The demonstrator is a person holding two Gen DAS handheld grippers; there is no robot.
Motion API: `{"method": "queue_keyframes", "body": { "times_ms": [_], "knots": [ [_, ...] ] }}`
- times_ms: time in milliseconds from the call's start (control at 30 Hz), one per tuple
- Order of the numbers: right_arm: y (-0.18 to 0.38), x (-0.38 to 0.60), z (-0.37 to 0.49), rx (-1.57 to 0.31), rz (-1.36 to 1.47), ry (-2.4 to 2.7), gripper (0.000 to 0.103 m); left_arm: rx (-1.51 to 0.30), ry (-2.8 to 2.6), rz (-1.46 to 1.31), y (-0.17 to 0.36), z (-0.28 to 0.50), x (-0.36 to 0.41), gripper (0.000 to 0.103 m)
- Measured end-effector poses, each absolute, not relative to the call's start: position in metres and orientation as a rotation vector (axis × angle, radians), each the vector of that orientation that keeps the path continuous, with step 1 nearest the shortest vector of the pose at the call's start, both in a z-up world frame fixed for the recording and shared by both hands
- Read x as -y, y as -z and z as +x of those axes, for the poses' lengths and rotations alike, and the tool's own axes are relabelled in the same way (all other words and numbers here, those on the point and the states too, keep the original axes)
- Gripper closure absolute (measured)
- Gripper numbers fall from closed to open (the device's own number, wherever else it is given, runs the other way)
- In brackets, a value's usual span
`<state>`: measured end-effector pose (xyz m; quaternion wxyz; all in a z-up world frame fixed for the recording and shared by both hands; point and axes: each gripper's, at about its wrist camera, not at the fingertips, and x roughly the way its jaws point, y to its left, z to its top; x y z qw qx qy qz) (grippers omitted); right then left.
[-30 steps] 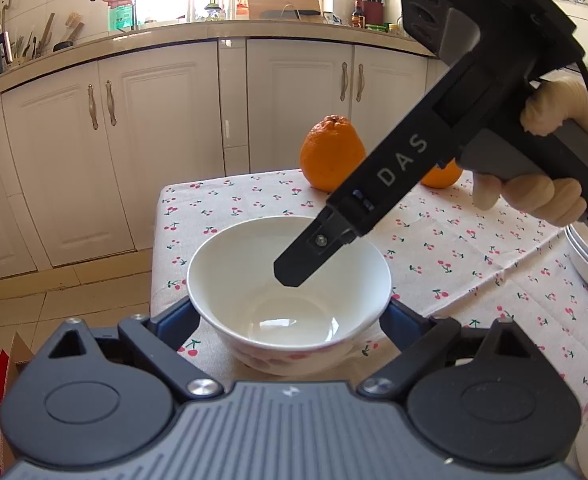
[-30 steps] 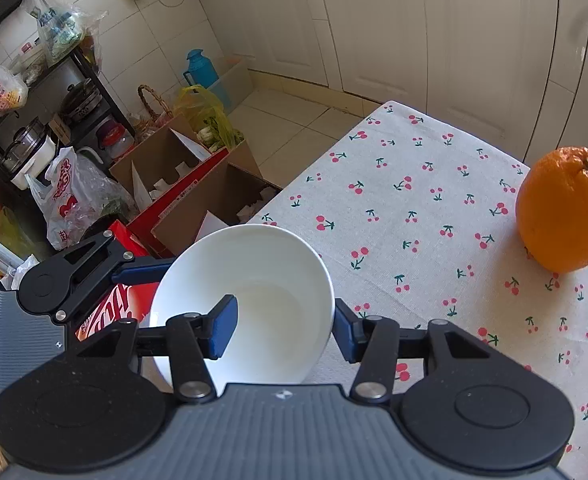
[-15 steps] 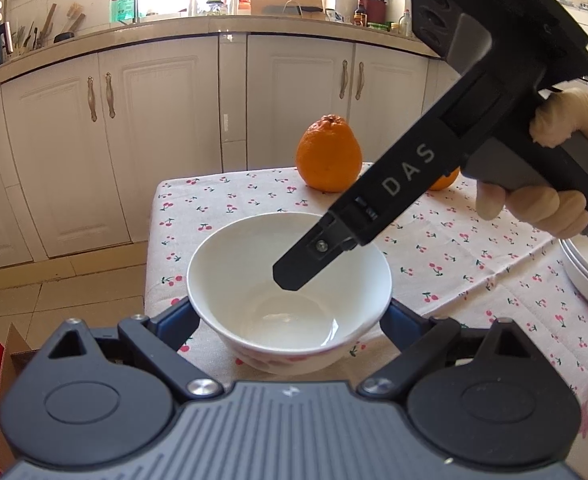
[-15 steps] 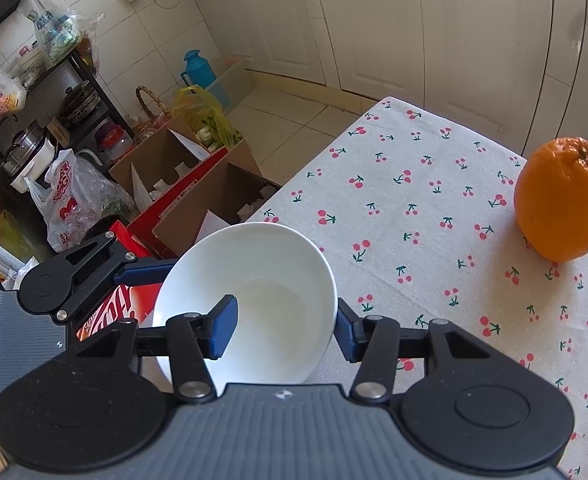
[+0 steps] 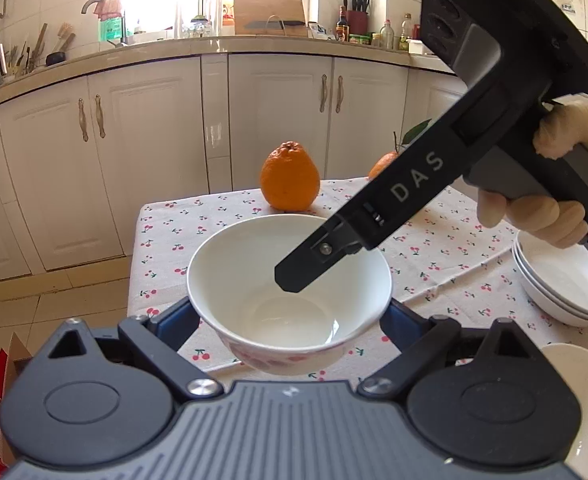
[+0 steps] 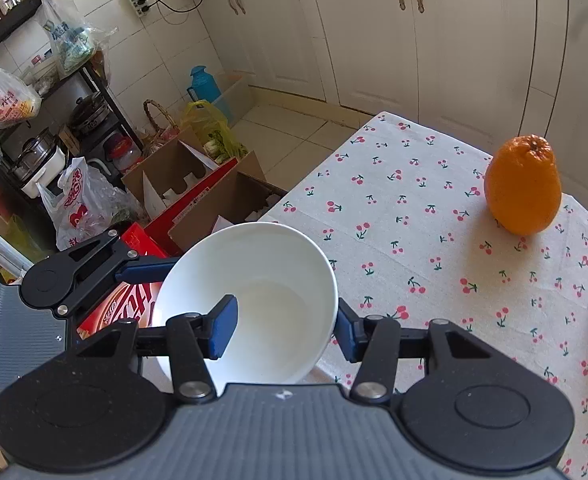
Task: Organize plates and bowls
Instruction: 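Lift the bowl with the right gripper and carry it over the nested bowls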
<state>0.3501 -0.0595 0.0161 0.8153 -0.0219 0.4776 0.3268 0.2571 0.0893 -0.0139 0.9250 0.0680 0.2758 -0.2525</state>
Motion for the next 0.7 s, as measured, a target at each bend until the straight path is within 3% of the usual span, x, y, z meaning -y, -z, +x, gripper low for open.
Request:
{"method": "queue_keyframes", "body": {
  "times_ms": [700],
  "knots": [
    [-0.057,0.109,0.233,-0.977,-0.038,-0.701,0.046,-0.567,0.543,0.193,-0.026,0.152,-0.045,0.007]
  ]
}}
